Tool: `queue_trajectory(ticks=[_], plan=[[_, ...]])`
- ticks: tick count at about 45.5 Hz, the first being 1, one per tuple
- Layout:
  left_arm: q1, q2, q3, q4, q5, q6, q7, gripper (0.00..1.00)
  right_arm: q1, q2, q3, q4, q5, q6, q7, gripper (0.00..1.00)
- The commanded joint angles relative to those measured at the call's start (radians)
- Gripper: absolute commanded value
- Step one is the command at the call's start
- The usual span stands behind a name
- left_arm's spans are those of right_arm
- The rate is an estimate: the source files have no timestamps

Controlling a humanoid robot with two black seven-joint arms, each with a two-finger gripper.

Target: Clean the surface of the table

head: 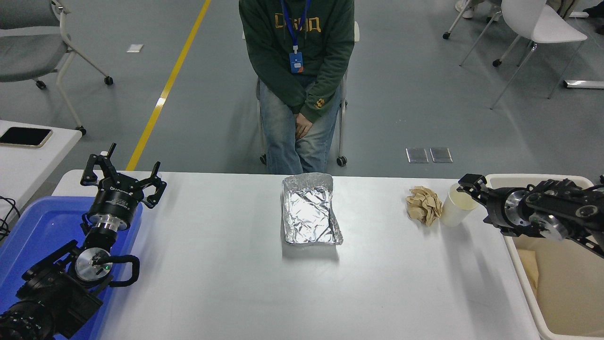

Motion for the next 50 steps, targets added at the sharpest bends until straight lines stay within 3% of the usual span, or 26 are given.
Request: queue_trajectory(ticks=[1,10,24,32,33,34,36,50], plan=[[0.000,0.000,0.000,0.000,0.000,0.000,0.000,1.00,-0.009,0.076,-0.039,-0.095,-0.002,0.003,-0.001,1.00],[0.000,0.000,0.000,0.001,0.000,0.000,0.000,1.00,-0.009,0.110,-0.078,-0.143,0.000,0.042,-0.001,0.97],[0.000,0.000,0.000,0.000,0.000,0.000,0.000,1.00,-0.010,0.128,-0.089,-0.184,-0.002,0.098,-0.001,0.57],[0.000,0.000,0.000,0.000,0.000,0.000,0.000,1.00,-0.005,0.128,-0.089,-0.187,-0.002,0.130,-0.001,0.29],[0.000,0.000,0.000,0.000,0.000,-0.001,0.000,1.00,-0.005,0.127,-0.089,-0.187,-0.002,0.137,-0.001,0.23],[0.000,0.000,0.000,0.000,0.000,0.000,0.000,1.00,-0.002,0.126,-0.090,-0.190,-0.002,0.147,-0.001,0.09],[0.000,0.000,0.000,0.000,0.000,0.000,0.000,1.00,0.000,0.126,-0.090,-0.190,-0.002,0.163,-0.001,0.00],[0.000,0.000,0.000,0.000,0.000,0.000,0.000,1.00,0.009,0.116,-0.089,-0.190,0.009,0.195,-0.001,0.00]])
